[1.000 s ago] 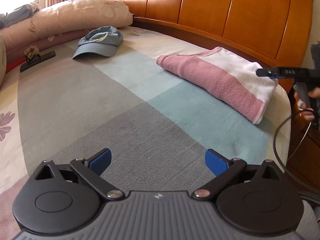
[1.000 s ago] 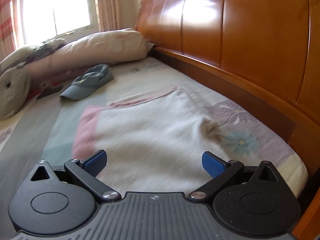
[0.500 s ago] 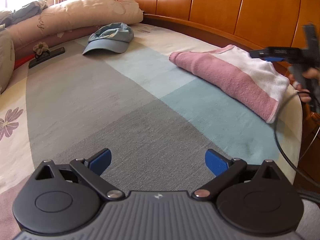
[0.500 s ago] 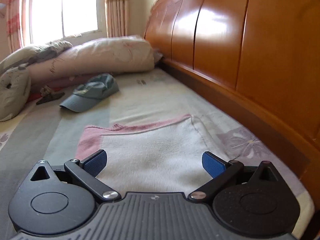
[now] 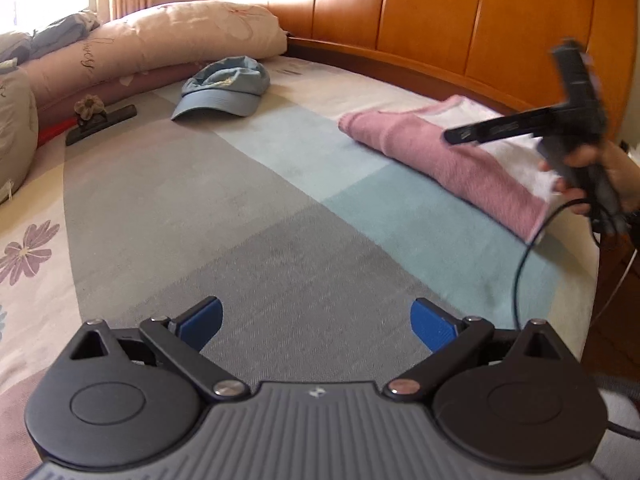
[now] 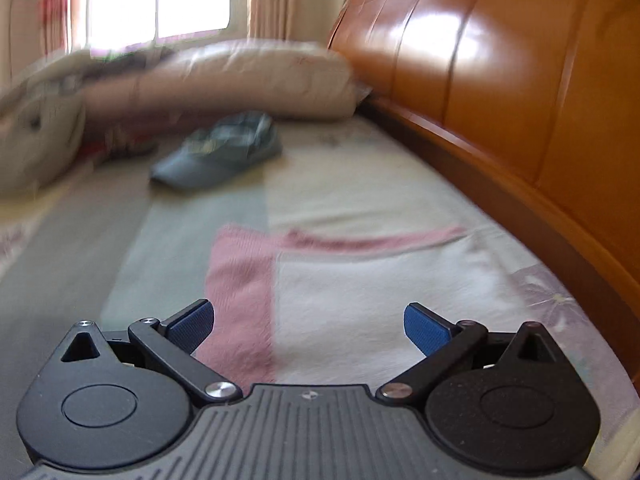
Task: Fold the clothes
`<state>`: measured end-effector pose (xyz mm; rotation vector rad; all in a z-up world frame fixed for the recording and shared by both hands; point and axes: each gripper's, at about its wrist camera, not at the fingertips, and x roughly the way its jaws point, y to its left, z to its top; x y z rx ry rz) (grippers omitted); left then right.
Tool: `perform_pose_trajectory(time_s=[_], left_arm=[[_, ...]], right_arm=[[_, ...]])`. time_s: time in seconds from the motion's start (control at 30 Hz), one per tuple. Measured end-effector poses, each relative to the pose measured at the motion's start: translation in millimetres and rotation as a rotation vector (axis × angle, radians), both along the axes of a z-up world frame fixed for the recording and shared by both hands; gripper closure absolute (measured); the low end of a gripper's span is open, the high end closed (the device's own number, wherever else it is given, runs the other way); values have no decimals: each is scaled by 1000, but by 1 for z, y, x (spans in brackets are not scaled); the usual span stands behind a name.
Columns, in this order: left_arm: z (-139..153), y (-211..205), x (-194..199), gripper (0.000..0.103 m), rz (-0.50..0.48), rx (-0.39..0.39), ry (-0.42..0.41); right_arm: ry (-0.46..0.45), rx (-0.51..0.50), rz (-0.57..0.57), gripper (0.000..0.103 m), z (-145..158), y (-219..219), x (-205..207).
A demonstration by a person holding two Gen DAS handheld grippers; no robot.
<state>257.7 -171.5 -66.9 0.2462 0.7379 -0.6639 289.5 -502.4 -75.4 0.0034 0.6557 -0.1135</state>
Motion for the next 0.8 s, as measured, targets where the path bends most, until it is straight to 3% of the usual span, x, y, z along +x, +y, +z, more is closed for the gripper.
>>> perform_pose_trajectory(time_s=[0.03, 0.17, 0.53, 0.8], left_arm=[[0, 0, -2, 3, -5, 14, -9], [-1, 2, -4, 3, -16, 46, -32], [-5, -3, 3, 3, 3, 29, -12], [5, -6, -4, 3, -5, -35, -5]], right_arm=[[31, -1, 1, 0, -7, 2, 6], [0, 52, 0, 0, -8, -2, 10], [36, 103, -16, 0, -13, -16, 62], [91, 151, -92, 0, 11, 0, -13]])
